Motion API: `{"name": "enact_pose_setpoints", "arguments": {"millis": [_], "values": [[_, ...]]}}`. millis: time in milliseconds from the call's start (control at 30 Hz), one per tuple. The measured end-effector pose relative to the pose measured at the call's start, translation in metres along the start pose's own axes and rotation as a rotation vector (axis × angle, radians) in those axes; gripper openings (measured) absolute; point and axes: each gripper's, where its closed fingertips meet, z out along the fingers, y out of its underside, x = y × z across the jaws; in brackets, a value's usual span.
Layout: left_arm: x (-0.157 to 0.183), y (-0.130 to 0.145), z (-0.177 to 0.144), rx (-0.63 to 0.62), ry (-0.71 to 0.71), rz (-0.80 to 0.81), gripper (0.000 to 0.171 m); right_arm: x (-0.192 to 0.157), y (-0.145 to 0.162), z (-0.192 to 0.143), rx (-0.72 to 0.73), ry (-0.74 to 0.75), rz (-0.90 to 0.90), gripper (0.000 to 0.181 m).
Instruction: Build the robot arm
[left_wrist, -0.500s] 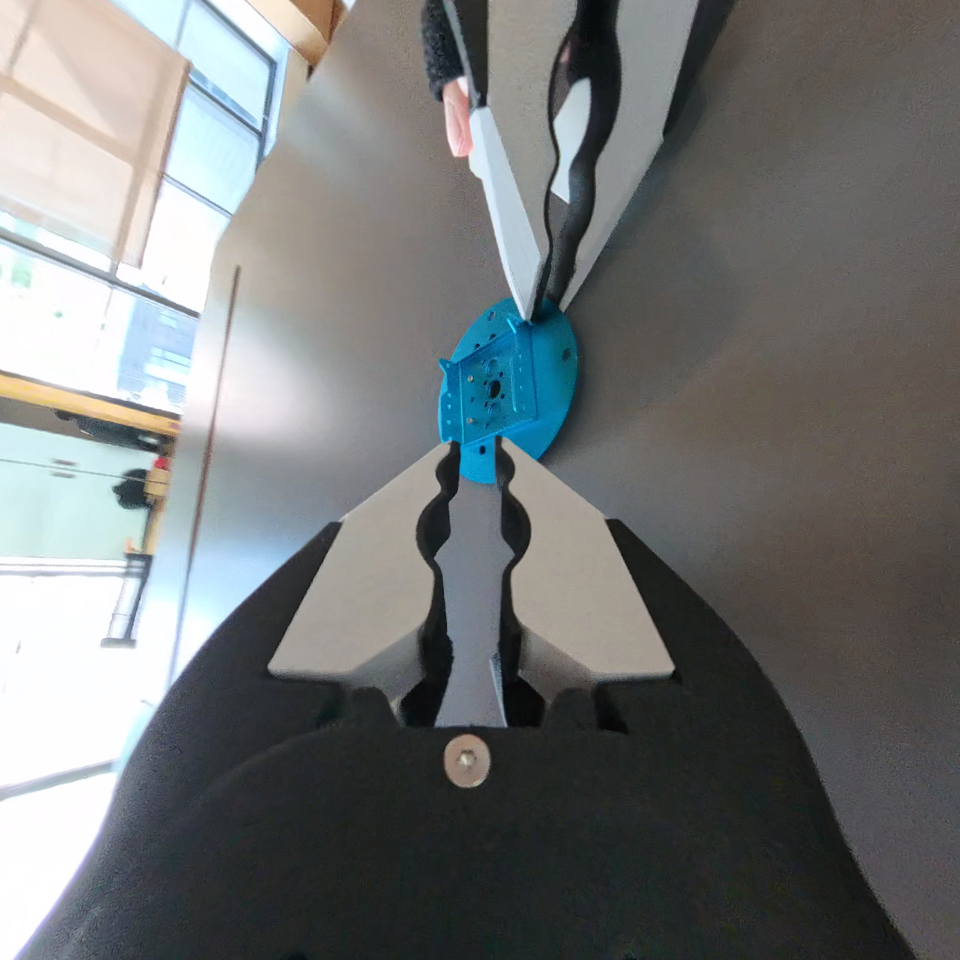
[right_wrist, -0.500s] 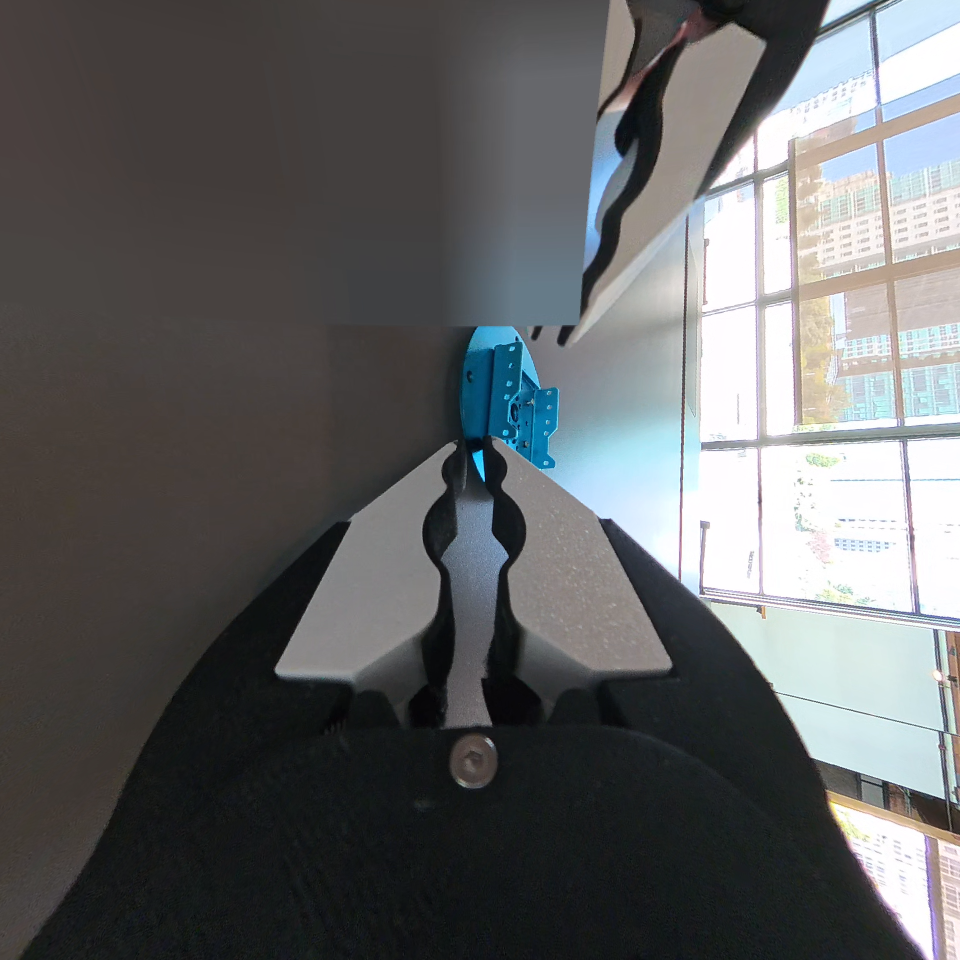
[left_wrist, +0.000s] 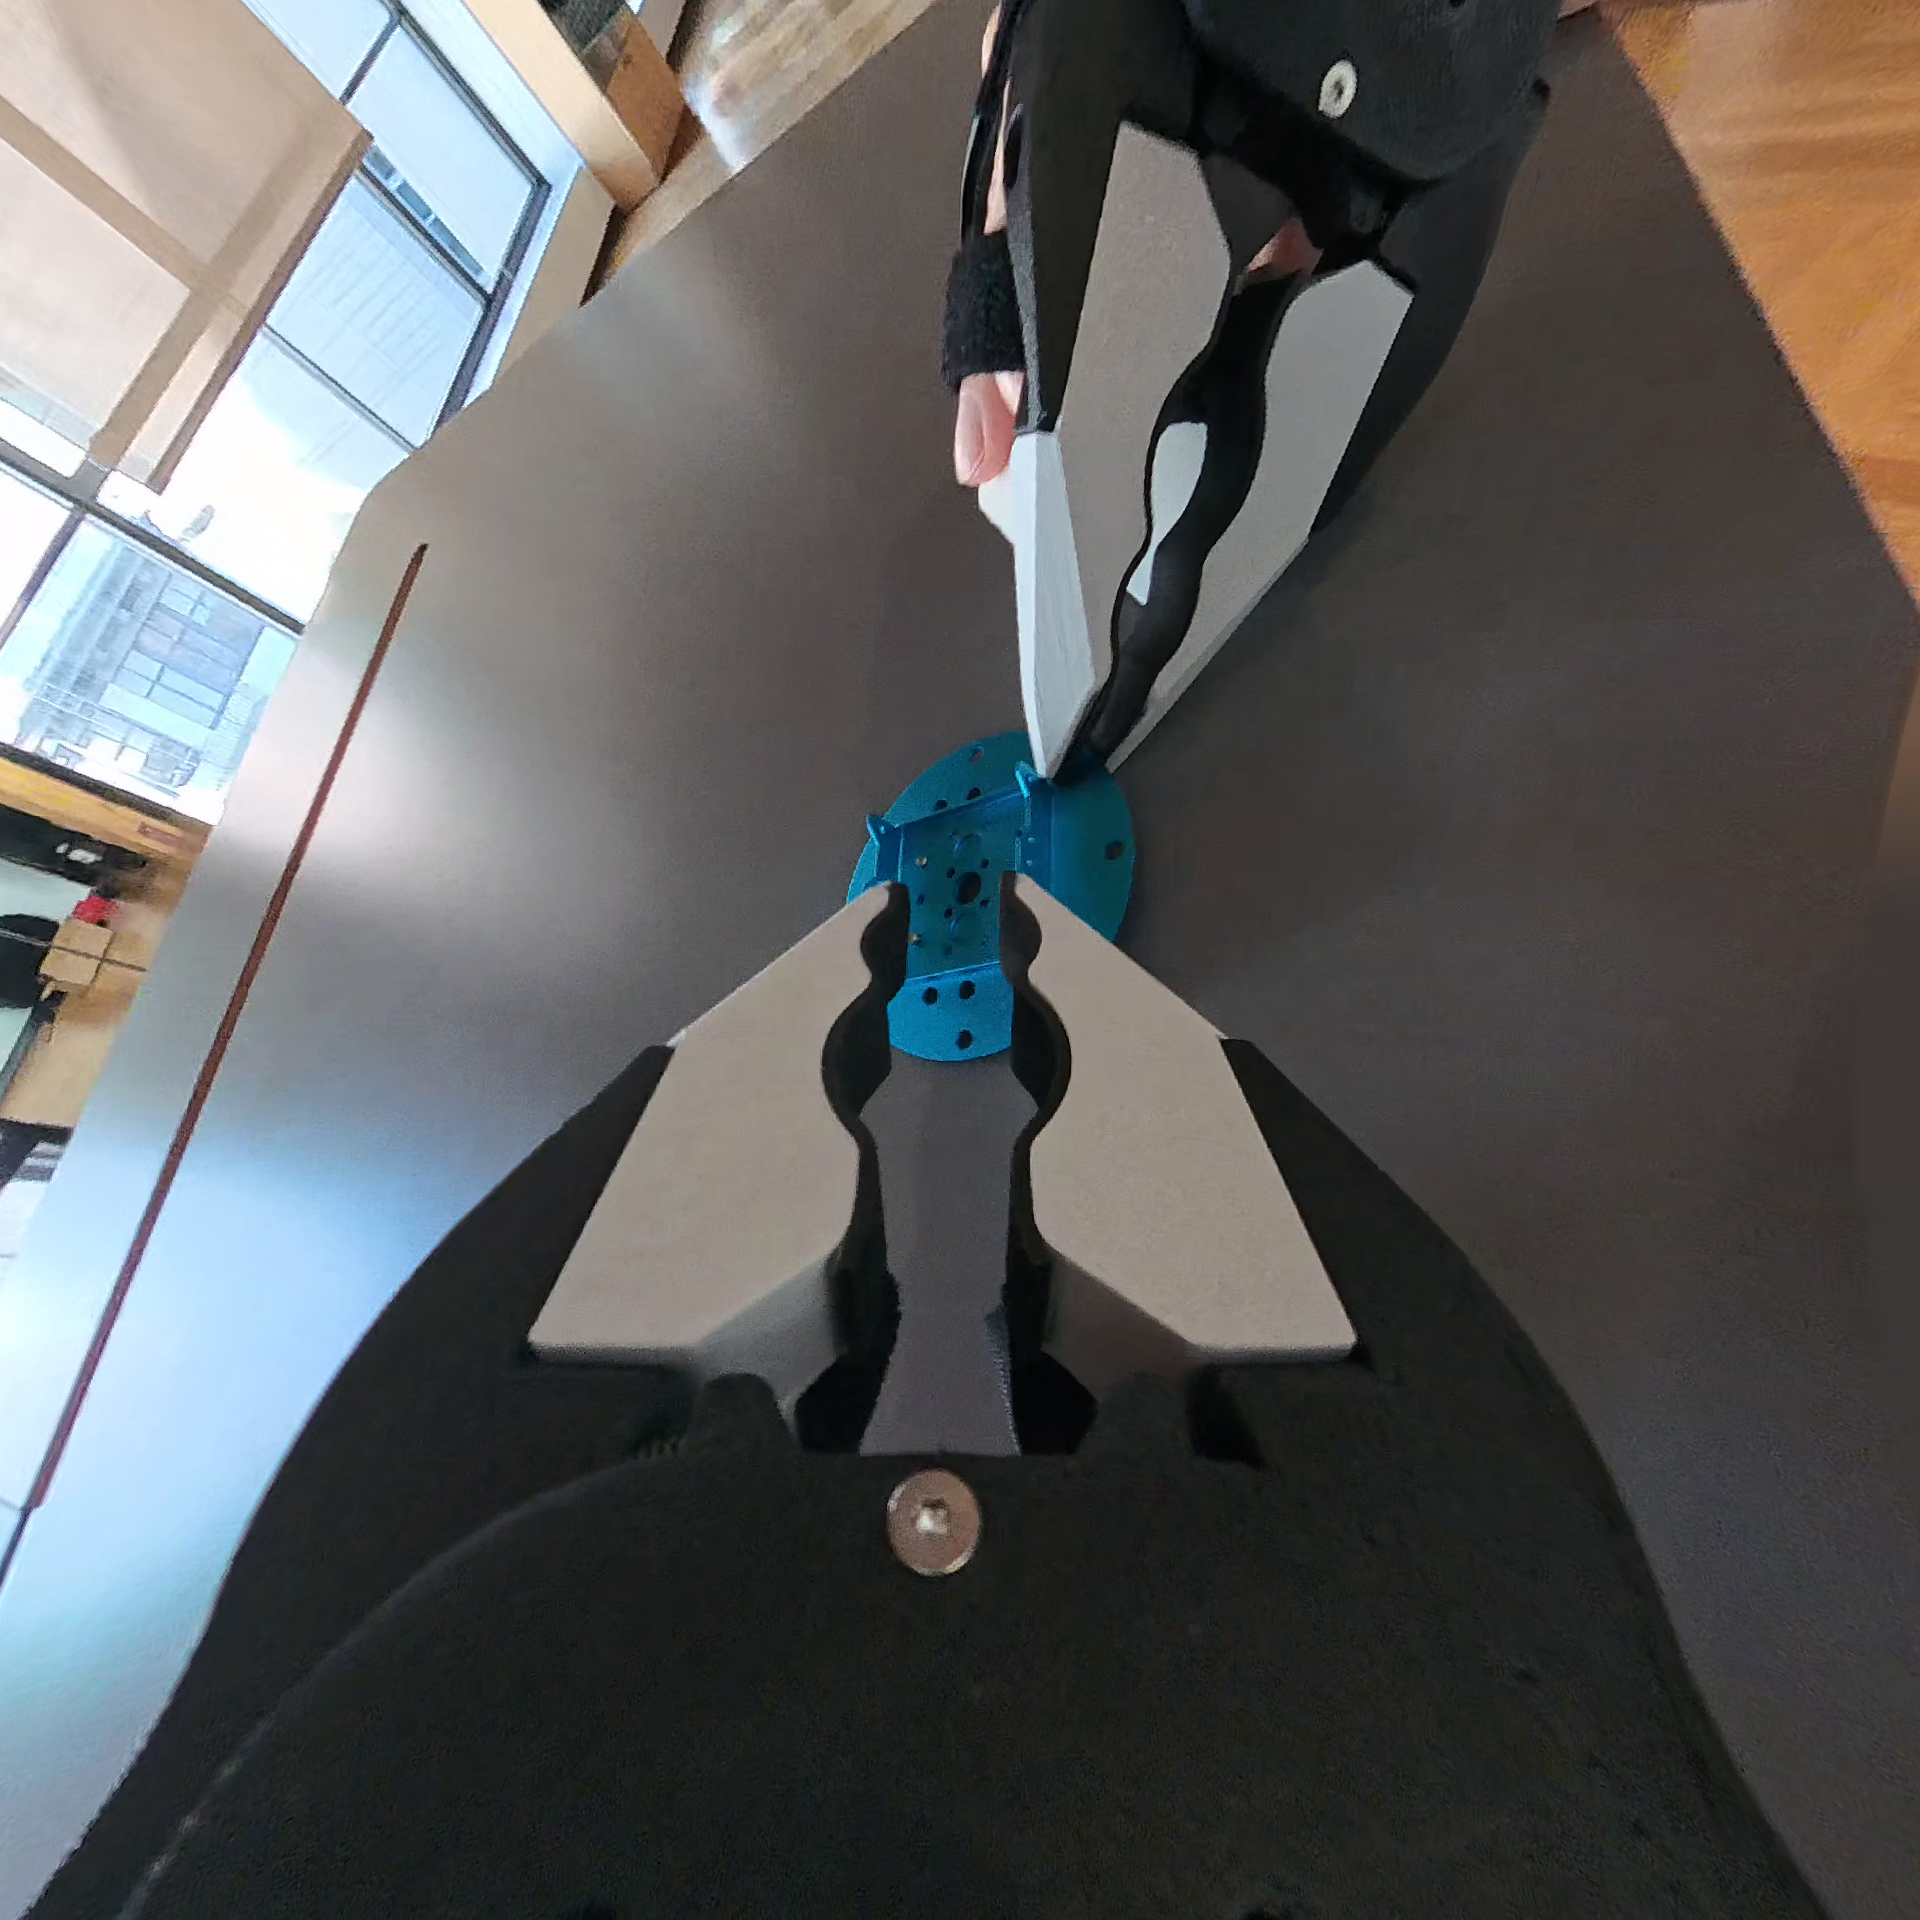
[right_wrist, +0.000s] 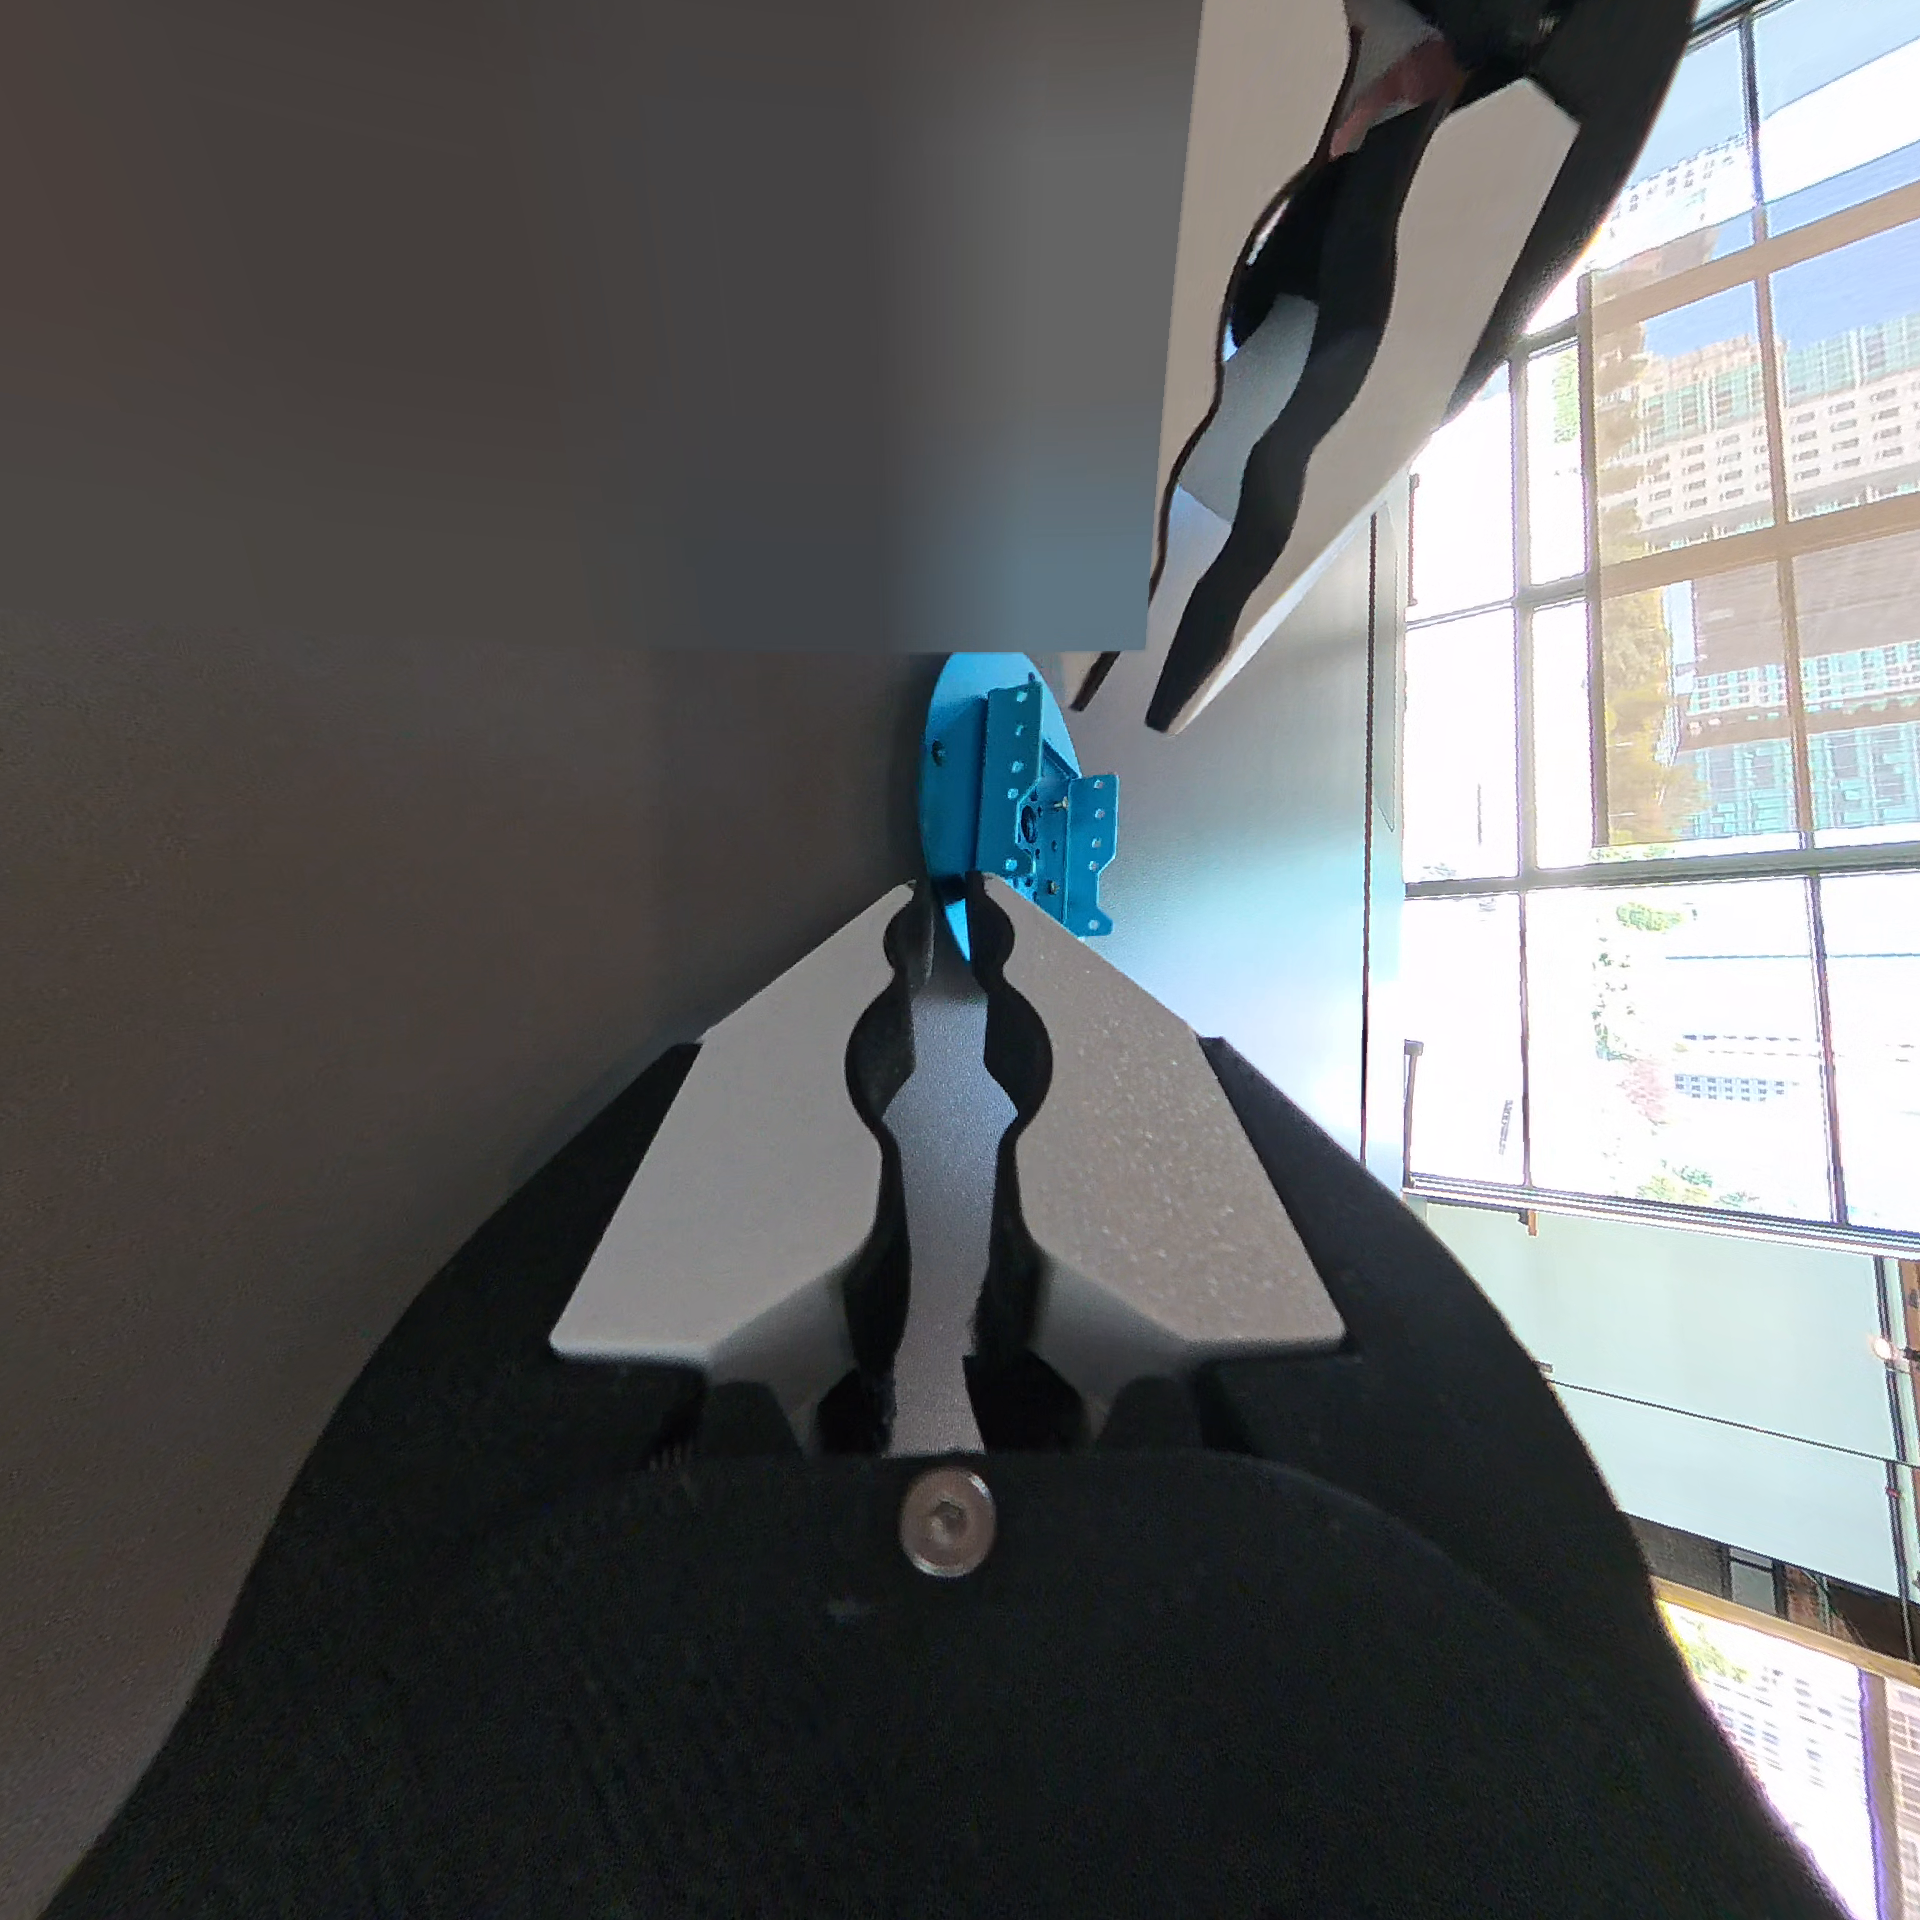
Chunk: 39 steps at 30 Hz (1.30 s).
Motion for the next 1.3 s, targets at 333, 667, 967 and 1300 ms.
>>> {"name": "enact_pose_setpoints", "arguments": {"millis": [333, 667, 967, 1300], "values": [[0.007, 0.009, 0.004, -0.038, 0.052, -0.018, 0.014, 0.0, 0.0, 0.0, -0.004, 0.002, -0.003, 0.005], [0.01, 0.009, 0.006, -0.045, 0.048, 0.025, 0.0, 0.0, 0.001, 0.001, -0.006, 0.002, -0.011, 0.005], [0.01, 0.011, 0.007, -0.044, 0.048, 0.009, 0.0, 0.0, 0.001, 0.0, -0.007, -0.008, -0.003, 0.005], [0.01, 0.013, 0.009, -0.052, 0.047, 0.011, 0.0, 0.002, 0.001, -0.002, 0.011, -0.027, 0.045, 0.011]]}}
